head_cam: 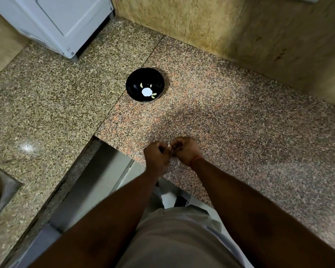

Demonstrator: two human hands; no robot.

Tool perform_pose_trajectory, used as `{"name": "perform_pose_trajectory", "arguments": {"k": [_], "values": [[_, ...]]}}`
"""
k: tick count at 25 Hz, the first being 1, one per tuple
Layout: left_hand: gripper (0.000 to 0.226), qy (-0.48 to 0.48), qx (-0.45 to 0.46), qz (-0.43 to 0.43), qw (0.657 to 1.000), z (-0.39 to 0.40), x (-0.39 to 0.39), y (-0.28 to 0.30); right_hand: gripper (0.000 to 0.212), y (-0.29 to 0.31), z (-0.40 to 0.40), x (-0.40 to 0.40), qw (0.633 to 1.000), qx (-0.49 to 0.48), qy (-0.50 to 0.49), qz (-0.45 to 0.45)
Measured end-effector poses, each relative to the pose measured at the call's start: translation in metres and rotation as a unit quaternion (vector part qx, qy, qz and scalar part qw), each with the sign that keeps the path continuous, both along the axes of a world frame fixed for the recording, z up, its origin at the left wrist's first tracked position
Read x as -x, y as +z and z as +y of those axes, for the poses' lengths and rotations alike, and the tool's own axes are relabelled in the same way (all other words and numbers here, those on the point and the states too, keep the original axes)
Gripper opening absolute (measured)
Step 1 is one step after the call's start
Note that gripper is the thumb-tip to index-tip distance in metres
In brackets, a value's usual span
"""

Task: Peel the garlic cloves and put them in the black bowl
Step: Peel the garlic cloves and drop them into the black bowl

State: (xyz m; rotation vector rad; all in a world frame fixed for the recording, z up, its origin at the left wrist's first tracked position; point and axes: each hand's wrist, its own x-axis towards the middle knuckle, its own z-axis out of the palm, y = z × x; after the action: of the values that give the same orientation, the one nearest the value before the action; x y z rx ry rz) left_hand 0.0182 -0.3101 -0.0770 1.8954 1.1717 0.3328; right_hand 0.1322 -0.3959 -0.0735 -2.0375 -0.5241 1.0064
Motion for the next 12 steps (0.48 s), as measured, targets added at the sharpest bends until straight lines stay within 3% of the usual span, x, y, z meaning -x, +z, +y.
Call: {"name": "perform_pose_trajectory", "arguments": {"k": [4, 12], "values": [[0.009, -0.006, -0.016, 0.008, 1.0, -0.0056, -0.0024, 0.0026, 0.02, 0.0016, -0.0015, 0.0006, 0.999, 0.003, 0.021, -0.046], [0.009, 0.029, -0.029, 0.006, 0.999, -0.0102, -0.0068, 0.0021, 0.019, 0.0037, 0.0012, 0.0041, 0.998, 0.004, 0.01, -0.055]]}}
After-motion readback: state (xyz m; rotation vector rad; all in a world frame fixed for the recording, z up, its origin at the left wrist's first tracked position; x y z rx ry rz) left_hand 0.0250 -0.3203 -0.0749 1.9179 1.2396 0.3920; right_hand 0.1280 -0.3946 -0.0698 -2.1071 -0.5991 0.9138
